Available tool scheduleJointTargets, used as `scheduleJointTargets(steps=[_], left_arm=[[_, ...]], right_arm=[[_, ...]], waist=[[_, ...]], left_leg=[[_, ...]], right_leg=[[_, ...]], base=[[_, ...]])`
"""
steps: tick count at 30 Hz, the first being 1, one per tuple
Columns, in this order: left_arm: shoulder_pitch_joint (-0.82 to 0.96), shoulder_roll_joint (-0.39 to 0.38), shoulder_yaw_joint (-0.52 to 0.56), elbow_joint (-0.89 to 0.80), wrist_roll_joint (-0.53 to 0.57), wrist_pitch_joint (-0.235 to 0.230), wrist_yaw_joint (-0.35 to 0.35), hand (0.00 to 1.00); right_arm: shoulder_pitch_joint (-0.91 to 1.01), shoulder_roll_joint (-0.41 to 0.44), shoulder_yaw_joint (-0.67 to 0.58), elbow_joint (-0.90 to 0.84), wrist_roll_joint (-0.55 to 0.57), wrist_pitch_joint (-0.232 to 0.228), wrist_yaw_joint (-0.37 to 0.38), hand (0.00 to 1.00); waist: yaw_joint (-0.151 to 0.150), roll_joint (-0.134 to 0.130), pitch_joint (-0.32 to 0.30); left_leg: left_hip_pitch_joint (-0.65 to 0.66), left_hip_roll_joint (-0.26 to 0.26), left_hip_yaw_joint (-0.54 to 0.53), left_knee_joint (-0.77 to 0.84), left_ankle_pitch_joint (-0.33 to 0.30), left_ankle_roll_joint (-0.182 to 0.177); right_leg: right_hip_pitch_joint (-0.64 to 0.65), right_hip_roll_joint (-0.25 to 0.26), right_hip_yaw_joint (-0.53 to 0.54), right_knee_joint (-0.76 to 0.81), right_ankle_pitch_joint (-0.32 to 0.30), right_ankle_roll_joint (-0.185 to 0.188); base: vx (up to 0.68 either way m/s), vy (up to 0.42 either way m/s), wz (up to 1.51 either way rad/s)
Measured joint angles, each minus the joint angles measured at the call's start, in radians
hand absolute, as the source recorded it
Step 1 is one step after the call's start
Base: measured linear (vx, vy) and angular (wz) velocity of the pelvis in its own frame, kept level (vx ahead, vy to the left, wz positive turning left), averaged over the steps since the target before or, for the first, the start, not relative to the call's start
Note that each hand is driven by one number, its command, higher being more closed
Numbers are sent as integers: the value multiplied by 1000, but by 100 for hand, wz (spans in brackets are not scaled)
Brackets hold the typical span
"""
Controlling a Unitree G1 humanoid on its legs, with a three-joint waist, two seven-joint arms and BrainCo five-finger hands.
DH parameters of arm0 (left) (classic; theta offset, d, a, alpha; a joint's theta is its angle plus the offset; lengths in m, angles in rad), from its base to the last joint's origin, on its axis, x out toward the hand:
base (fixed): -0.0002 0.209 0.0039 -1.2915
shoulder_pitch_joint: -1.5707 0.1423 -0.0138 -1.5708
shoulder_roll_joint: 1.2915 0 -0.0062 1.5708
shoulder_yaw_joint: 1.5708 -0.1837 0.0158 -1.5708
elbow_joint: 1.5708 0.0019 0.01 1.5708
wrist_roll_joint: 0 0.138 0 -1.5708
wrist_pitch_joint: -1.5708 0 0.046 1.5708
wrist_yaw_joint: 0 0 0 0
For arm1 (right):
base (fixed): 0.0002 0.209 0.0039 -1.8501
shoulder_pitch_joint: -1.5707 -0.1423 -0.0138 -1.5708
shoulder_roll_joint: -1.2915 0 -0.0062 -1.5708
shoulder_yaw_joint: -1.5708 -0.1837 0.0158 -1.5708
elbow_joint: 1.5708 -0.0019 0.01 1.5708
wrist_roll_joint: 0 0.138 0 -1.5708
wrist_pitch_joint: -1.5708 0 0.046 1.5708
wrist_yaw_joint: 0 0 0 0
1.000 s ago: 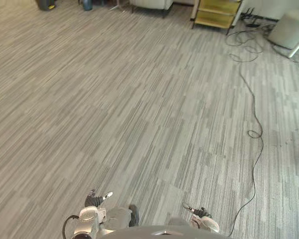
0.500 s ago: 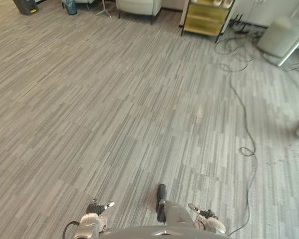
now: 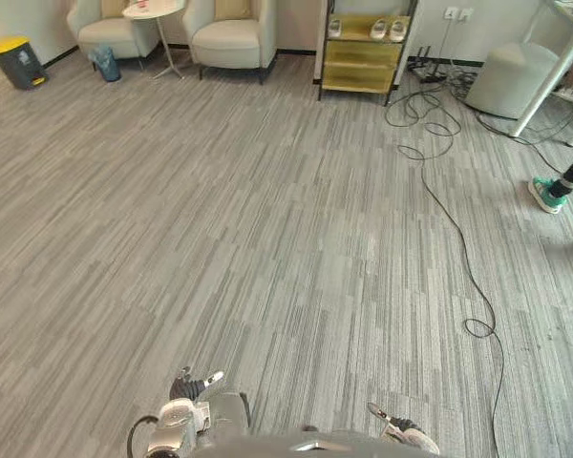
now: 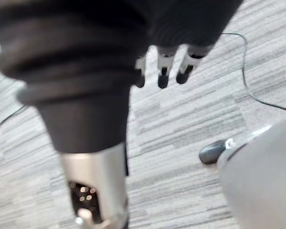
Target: Pick up cushions and gather them together orderly.
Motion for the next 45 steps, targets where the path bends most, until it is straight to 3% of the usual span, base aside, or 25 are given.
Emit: scheduleJointTargets(steps=[1, 3, 4, 6, 7, 9, 11, 13, 14, 15, 17, 19, 20, 21, 24, 27, 28, 30, 31, 33, 34, 36, 39, 43, 45], left_arm=[[0, 0, 0, -1, 0, 0, 0, 0], [0, -1, -3, -9, -5, -3, 0, 0], [6, -4, -5, -9, -5, -4, 0, 0], [3, -2, -6, -9, -7, -5, 1, 0], [-5, 6, -8, -9, -7, -6, 1, 0], [-11, 36, -9, -3, -2, -8, 1, 0], [-11, 46, -6, 6, -3, -7, 2, 0], [-8, 47, -10, 12, -3, -6, 2, 0], [-8, 53, -15, 20, -3, 0, 2, 0], [-8, 54, -19, 19, -3, 4, 2, 0], [-1, 50, -35, 23, -4, 14, 1, 0], [-1, 47, -58, 38, -5, 16, 1, 0], [-6, 47, -63, 47, -5, 17, 1, 0], [-9, 47, -71, 58, -5, 17, 0, 0], [-7, 47, -73, 64, -4, 17, 0, 0], [-7, 45, -58, 63, -3, 16, 0, 0], [-7, 43, -56, 65, 2, 16, 1, 0], [-7, 36, -32, 83, 7, 13, 1, 0], [-3, 30, -21, 95, 7, 13, 0, 0], [-2, 7, -7, 98, 6, 11, 0, 0], [-1, -10, 9, 98, 6, 10, -1, 0], [-1, -23, 45, 87, 5, 10, -2, 0], [-1, -22, 53, 79, 2, 10, -2, 0], [0, -23, 48, 59, 3, 10, -2, 0], [-2, -20, 38, 50, 5, 9, -1, 0]], right_arm=[[0, 1, -1, 0, 0, 1, -1, 0], [-1, 3, -19, -2, 1, 0, -1, 0], [-2, -2, -26, -5, 1, -1, -3, 0], [-1, -15, -25, -4, -1, -1, -4, 0], [-9, -11, -21, -2, -1, 0, -6, 0], [-22, 12, -11, -9, -1, -5, -3, 0], [-5, 31, 3, -12, -1, -5, 1, 0], [2, 36, 3, -11, -3, -5, 4, 0], [6, 35, 10, -27, -9, -7, 8, 0], [12, 37, 11, -39, -9, -5, 13, 0], [36, 38, 25, -76, -6, -8, 16, 0], [46, 38, 32, -100, -7, -12, 17, 0], [40, 39, 29, -99, -7, -13, 17, 0], [40, 38, 27, -98, -8, -13, 18, 0], [35, 38, 10, -95, -6, -17, 23, 0], [21, 32, -1, -75, -5, -18, 22, 0], [18, 30, -5, -75, -3, -18, 22, 0], [21, 26, -16, -77, -1, -16, 20, 0], [21, 25, -21, -76, -1, -15, 21, 0], [22, 20, -31, -75, -1, -15, 21, 0], [23, 19, -37, -77, 0, -16, 21, 0], [34, 16, -30, -81, 11, -20, 17, 0], [48, 12, -25, -77, 12, -21, 15, 0], [46, 15, -16, -60, 23, -10, 15, 0], [41, 16, -49, -39, 32, -5, 13, 0]], waist=[[1, -1, 1], [5, -17, 4], [11, 5, 0], [23, 12, 3], [30, -1, 0], [20, -43, 6], [28, -77, -4], [30, -80, -13], [28, -84, -15], [27, -84, -15], [10, -79, -12], [-7, -69, -8], [-9, -71, -7], [-19, -71, -6], [-31, -66, -4], [-35, -64, -3], [-40, -59, 0], [-52, -55, 0], [-52, -40, -6], [-51, -14, -15], [-48, -1, -25], [-54, 17, -18], [-43, 21, -12], [-30, 19, -13], [-19, 8, -13]], left_leg=[[-2, -3, 4, -18, 0, 0], [0, -87, 2, -373, 48, -16], [-1, -108, -29, -638, 133, -42], [-7, -105, -25, -635, 248, -41], [2, -129, -13, -622, 285, -6], [2, -177, -9, -572, 232, 85], [65, -215, 22, -567, 179, 122], [107, -227, 33, -571, 133, 122], [175, -237, 53, -572, 88, 127], [199, -238, 58, -573, 75, 125], [303, -247, 59, -604, 60, 130], [394, -250, 51, -657, 60, 130], [446, -246, 32, -696, 60, 130], [492, -236, 21, -727, 60, 130], [523, -208, -6, -735, 30, 115], [545, -180, -34, -733, -27, 89], [558, -163, -46, -730, -48, 67], [597, -129, -67, -740, -86, 31], [621, -99, -78, -738, -89, 28], [595, -61, -86, -653, -82, 23], [531, -37, -108, -517, -62, -8], [360, 12, -152, -119, 89, -63], [264, 60, -115, 138, 100, -50], [152, 62, -22, 68, 27, -35], [144, 7, -22, -281, 1, -43]], right_leg=[[3, -5, 3, -1, -2, 2], [27, -65, 15, -5, -39, 34], [42, -76, 29, -16, -77, 58], [62, -82, 48, -22, -98, 74], [76, -104, 62, -13, -117, 59], [72, -147, 78, 50, -101, 63], [29, -186, 130, 230, -98, 81], [-31, -198, 149, 406, -72, 151], [-168, -195, 204, 743, 21, 325], [-210, -193, 204, 841, 46, 351], [-308, -220, 116, 1076, 57, 341], [-376, -257, 5, 1125, 13, 261], [-399, -264, -60, 1067, -41, 201], [-400, -264, -133, 949, -91, 173], [-413, -238, -212, 620, -97, 134], [-423, -181, -168, 269, 13, 113], [-427, -163, -135, 138, 90, 118], [-425, -146, -135, 110, 208, 108], [-426, -116, -139, 150, 227, 90], [-425, -79, -147, 170, 197, 51], [-416, -53, -152, 165, 173, 34], [-324, -7, -154, 116, 139, 14], [-212, 27, -134, 73, 105, -22], [-88, 24, -82, -1, 89, -8], [-55, -11, -53, -22, 85, 18]], base=[[487, 225, -43], [361, 201, -18], [335, 215, -11], [376, 248, -19], [400, 233, -23], [459, 241, -5], [558, 297, -1], [483, 238, -24], [463, 210, -36], [444, 193, -37], [407, 131, -10], [449, 103, 2], [259, 17, 17], [335, -23, 26], [305, -91, 38], [272, -152, 31], [458, -308, 28], [505, -385, 21], [411, -318, -4], [357, -257, -16], [522, -359, -19], [556, -332, -11], [376, -153, -17], [322, -57, -38], [306, 129, -40]])
